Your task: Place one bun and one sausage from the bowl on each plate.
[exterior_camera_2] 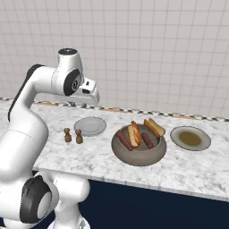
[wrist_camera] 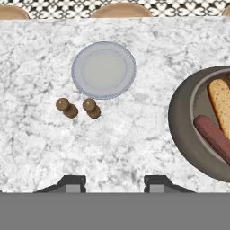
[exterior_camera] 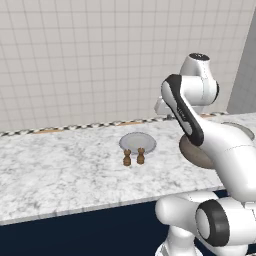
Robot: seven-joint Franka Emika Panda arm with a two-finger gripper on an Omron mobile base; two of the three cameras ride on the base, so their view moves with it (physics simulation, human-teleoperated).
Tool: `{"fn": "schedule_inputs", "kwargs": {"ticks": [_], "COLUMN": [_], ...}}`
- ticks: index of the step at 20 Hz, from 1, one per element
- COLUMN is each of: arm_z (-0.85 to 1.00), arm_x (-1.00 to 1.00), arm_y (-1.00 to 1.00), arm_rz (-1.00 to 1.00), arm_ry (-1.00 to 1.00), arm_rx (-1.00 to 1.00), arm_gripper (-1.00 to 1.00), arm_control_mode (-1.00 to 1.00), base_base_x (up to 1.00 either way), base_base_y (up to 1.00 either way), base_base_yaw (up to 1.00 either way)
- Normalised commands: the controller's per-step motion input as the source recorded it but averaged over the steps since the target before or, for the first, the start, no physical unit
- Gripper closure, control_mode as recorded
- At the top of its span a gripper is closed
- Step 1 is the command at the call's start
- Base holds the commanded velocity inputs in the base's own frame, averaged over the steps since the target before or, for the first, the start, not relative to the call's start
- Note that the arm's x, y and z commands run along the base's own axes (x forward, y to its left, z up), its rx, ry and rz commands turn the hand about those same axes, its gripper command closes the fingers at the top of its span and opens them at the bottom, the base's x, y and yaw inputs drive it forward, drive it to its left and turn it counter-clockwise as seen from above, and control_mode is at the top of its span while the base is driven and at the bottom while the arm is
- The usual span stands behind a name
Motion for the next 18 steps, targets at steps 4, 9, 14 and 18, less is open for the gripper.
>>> {"fn": "schedule_inputs", "kwargs": {"ticks": [4, 9, 14, 18], "arm_z": [-0.02, -0.01, 0.0, -0.04], "arm_x": [-0.01, -0.12, -0.39, -0.32], "arm_y": [0.0, -0.06, -0.27, -0.49], "arm_rz": [0.0, 0.02, 0.02, 0.0], "arm_ry": [-0.01, -0.04, -0.1, 0.0], "arm_rx": [0.0, -0.03, -0.14, -0.02], "arm_gripper": [-1.0, -1.0, -1.0, -1.0], "arm_control_mode": [-1.0, -1.0, -1.0, -1.0], "base_base_x": [0.0, 0.0, 0.0, 0.0], "base_base_y": [0.0, 0.0, 0.0, 0.0], "base_base_yaw": [0.0, 0.0, 0.0, 0.0]}}
